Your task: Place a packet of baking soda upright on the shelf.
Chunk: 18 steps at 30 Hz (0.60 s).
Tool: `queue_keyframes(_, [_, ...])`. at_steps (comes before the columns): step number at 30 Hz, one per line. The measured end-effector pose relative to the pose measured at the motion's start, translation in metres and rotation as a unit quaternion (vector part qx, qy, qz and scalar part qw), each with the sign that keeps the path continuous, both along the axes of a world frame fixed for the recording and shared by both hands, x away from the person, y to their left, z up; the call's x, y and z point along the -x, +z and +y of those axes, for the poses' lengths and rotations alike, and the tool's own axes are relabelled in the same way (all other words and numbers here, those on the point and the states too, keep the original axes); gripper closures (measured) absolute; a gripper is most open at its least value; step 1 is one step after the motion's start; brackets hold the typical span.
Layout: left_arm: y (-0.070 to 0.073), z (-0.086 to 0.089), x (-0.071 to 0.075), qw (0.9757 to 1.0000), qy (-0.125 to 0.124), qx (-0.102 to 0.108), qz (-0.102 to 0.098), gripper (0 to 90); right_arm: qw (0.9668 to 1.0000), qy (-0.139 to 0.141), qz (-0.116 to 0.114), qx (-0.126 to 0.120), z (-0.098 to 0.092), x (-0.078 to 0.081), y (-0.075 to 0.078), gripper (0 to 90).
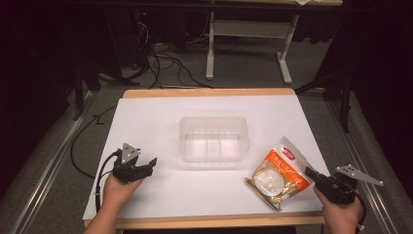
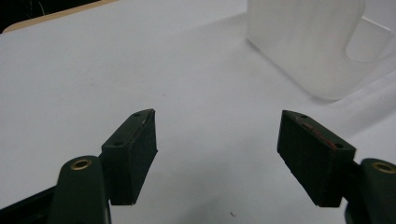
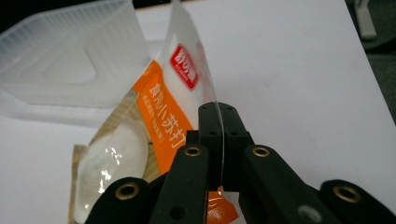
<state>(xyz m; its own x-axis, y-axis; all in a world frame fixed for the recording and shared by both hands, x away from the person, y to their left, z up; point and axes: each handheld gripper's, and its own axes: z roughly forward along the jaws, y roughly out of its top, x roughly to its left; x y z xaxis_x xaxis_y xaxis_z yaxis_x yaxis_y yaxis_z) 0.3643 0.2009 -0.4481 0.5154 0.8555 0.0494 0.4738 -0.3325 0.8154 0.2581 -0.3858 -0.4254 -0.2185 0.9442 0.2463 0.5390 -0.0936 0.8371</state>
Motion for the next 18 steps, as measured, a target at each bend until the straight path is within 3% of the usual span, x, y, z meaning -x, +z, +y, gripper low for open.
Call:
queue_keyframes(2, [0.000,0.004,0.003,1.0000,0.005,0.000,-0.001,28.9,0.9995,0.012,-0.028,-0.002,0.005,-0.002,0.013,90.0])
queue_keyframes(4, [-0.001,0.007,0.005,0.9999,0.011,-0.001,-0.001,28.8,0.9993,0.016,-0.034,-0.001,0.007,-0.003,0.016,90.0])
queue_keyframes(6, [0.000,0.013,0.007,0.9998,0.018,0.002,-0.002,28.8,0.9980,0.020,-0.059,0.007,0.016,-0.004,0.029,90.0])
queue_keyframes(7, [0.000,0.013,0.007,0.9998,0.018,0.002,-0.002,28.8,0.9980,0.020,-0.059,0.007,0.016,-0.004,0.029,90.0])
queue_keyframes(8, [0.000,0.014,0.008,0.9998,0.020,0.003,-0.002,28.7,0.9970,0.016,-0.076,0.005,0.021,-0.004,0.037,90.0])
queue_keyframes(11, [0.000,0.019,0.011,0.9996,0.027,0.005,-0.007,28.7,0.9952,0.017,-0.095,0.015,0.029,-0.007,0.047,90.0])
queue_keyframes(15, [0.001,0.022,0.012,0.9995,0.031,0.008,-0.008,28.7,0.9936,0.018,-0.104,0.039,0.039,-0.018,0.058,90.0])
queue_keyframes(18, [0.001,0.023,0.012,0.9994,0.031,0.010,-0.009,28.7,0.9931,0.015,-0.109,0.042,0.043,-0.026,0.065,90.0])
